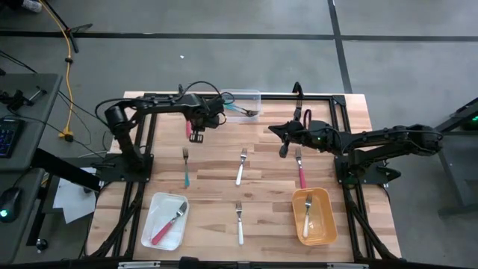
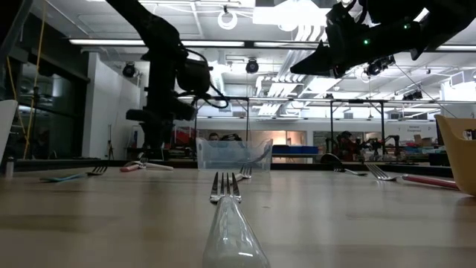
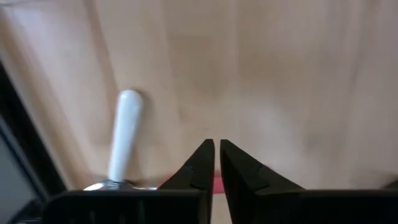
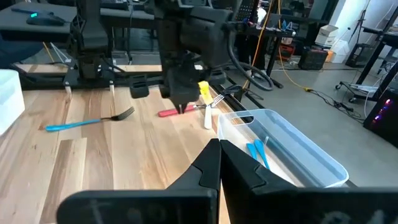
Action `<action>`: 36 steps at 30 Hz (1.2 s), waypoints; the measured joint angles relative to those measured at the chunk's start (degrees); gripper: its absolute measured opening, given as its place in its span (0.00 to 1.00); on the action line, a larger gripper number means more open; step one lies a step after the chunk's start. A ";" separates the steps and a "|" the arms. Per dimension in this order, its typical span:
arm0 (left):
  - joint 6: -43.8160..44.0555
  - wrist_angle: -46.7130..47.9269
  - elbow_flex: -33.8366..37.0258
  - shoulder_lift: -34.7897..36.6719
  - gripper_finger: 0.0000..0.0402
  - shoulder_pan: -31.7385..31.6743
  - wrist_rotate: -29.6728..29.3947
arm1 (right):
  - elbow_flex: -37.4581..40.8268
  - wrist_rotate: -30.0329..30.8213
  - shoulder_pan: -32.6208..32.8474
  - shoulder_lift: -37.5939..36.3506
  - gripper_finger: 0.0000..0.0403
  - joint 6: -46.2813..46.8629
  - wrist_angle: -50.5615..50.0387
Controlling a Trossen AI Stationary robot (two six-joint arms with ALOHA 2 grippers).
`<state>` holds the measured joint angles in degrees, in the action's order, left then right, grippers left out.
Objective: Sort silverware by color (type)
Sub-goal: Put the white fork into the yellow bin
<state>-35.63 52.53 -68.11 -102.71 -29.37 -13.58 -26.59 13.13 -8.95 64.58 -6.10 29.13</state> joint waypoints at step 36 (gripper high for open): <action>-15.54 -12.24 -0.53 -6.52 0.40 -8.17 -6.60 | 0.00 0.00 -0.11 0.00 0.00 -3.40 -0.21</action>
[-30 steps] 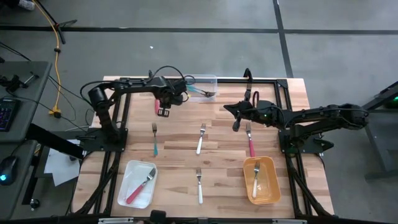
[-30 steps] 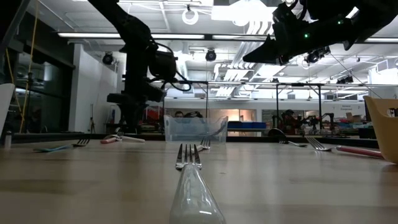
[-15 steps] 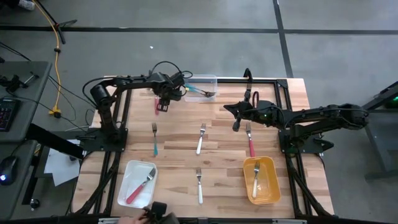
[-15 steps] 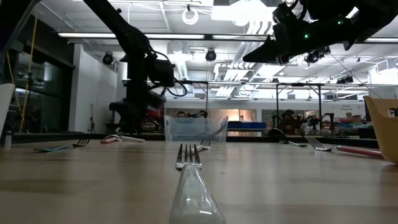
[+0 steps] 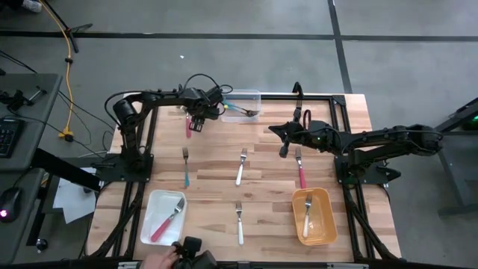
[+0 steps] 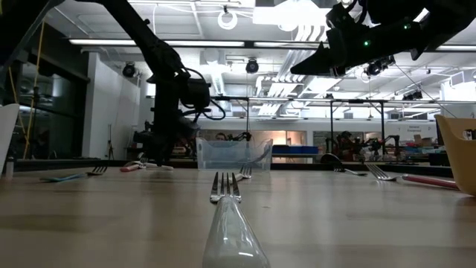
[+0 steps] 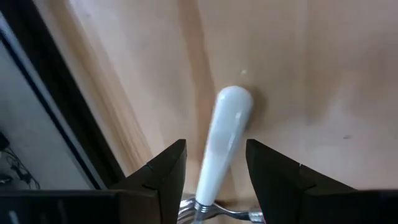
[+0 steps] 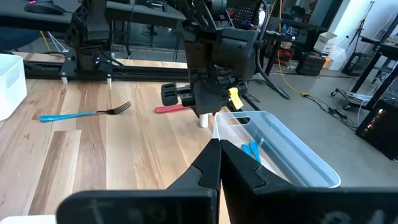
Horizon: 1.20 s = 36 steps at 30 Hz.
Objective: Sort silverware by color (type)
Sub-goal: Put the white fork into the yellow bin
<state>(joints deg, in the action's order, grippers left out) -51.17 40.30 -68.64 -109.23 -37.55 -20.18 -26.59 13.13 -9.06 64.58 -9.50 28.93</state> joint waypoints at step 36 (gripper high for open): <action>13.14 16.84 -12.99 2.29 0.26 -4.34 9.30 | 0.00 -0.02 0.00 0.00 0.00 -1.08 0.01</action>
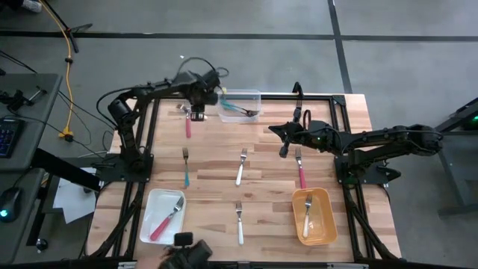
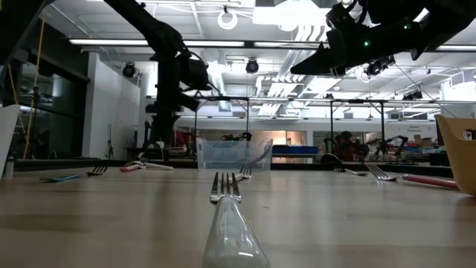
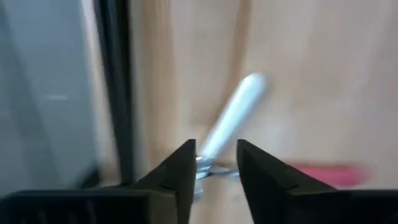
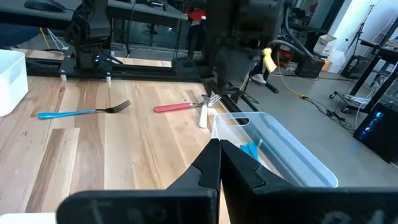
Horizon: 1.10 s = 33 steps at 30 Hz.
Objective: Sort silverware by color (type)
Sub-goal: Put the white fork into the yellow bin
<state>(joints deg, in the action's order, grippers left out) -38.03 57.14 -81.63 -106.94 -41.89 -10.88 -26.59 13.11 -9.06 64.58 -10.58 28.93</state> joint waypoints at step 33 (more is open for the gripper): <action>47.40 -17.71 10.92 0.73 0.05 -0.34 3.33 | 0.00 -0.01 0.00 0.00 0.00 -0.40 -0.92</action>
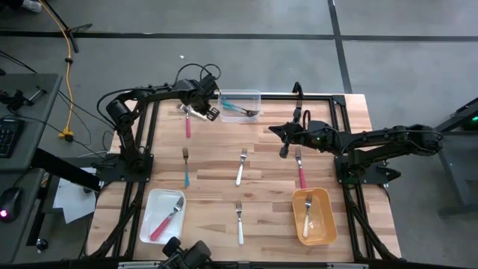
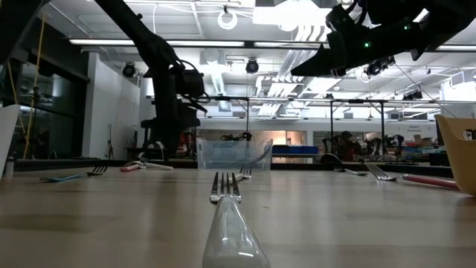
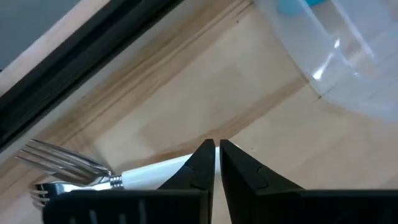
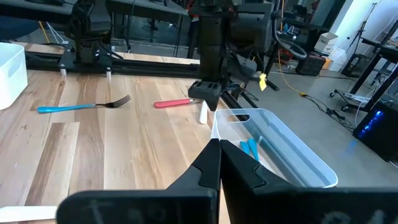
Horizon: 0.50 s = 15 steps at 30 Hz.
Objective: Sort silverware by color (type)
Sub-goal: Put the white fork into the yellow bin
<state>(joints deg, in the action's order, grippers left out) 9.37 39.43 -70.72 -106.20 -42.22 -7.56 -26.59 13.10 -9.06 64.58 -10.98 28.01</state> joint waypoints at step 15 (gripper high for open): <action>-0.76 0.02 0.03 -4.53 0.05 -0.02 -2.68 | 0.00 -0.01 -0.01 -0.01 0.00 0.00 0.02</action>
<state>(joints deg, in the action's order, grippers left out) 8.61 39.46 -70.68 -110.73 -42.25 -10.24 -26.59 13.09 -9.08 64.57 -10.98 28.03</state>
